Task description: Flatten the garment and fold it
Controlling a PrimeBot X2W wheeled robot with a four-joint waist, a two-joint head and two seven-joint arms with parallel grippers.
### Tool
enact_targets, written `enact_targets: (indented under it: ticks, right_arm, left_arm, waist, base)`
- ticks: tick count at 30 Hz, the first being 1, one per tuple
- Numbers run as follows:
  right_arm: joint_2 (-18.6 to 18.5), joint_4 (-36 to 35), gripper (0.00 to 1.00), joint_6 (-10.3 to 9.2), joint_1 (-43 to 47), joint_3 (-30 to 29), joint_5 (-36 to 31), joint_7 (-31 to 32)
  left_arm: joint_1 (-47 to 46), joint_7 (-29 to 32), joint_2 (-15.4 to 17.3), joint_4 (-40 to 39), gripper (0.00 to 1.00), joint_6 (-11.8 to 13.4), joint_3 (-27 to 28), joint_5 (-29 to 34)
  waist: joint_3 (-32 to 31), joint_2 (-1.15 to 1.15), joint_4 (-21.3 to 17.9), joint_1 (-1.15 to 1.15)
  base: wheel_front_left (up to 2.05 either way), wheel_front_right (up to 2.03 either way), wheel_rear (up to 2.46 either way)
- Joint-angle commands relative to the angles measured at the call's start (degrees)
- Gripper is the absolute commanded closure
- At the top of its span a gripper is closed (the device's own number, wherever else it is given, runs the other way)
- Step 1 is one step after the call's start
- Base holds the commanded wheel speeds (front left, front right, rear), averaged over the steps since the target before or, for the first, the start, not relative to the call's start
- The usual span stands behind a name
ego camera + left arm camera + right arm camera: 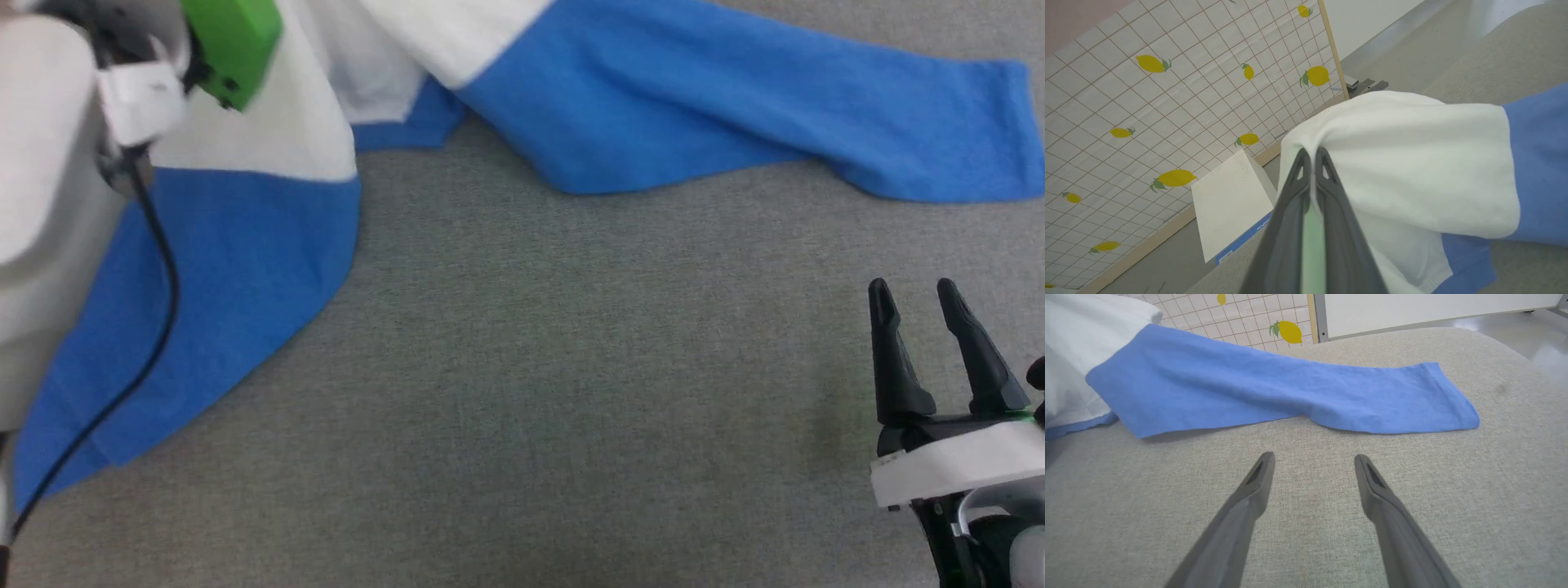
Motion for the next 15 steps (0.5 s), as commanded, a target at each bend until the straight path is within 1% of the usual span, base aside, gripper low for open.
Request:
enact_targets:
  ticks: [1,2,3,4,7,10,15]
  right_arm:
    - [0.04,0.51,0.00,-0.09,-1.02,0.38,0.60,-0.70]
    - [0.04,0.86,0.00,-0.09,-1.16,0.59,0.81,-1.03]
    - [0.04,1.15,0.00,-0.09,-1.27,0.78,0.97,-1.29]
    - [0.04,1.49,0.00,-0.09,-1.40,0.93,1.14,-1.60]
    - [0.04,2.20,0.00,-0.09,-1.68,0.97,1.41,-2.29]
    - [0.04,2.70,0.00,-0.09,-1.85,0.62,1.39,-2.61]
    - [0.04,2.90,0.00,-0.09,-1.73,0.06,0.63,-2.44]
  left_arm:
    - [-0.56,-0.84,0.80,1.40,0.92,0.02,0.02,1.23]
    - [-0.59,-1.46,1.03,2.94,0.53,0.09,-0.05,1.57]
    - [-0.36,-1.76,1.10,4.22,0.04,0.22,-0.14,1.69]
    - [0.05,-2.19,1.02,5.75,0.00,0.59,-0.17,1.73]
    - [1.51,-4.67,0.21,8.76,0.00,2.08,0.25,1.43]
    - [2.76,-7.02,-0.52,10.61,0.00,2.75,0.07,1.44]
    - [3.63,-12.98,-2.41,8.71,0.00,4.32,1.29,0.63]
  waist:
    - [1.99,0.00,-2.10,-0.01]
    - [2.36,0.00,-2.55,-0.01]
    - [2.62,0.00,-2.93,-0.01]
    - [2.85,0.00,-3.31,-0.01]
    - [3.23,0.00,-3.91,-0.01]
    - [3.01,0.00,-3.76,-0.01]
    - [0.60,0.00,-1.95,-0.01]
  base:
    - [0.00,0.00,0.00]
    - [0.00,0.00,0.00]
    - [0.00,0.00,0.00]
    - [0.00,0.00,0.00]
    - [0.00,0.00,0.00]
    - [0.00,0.00,0.00]
    - [0.00,0.00,0.00]
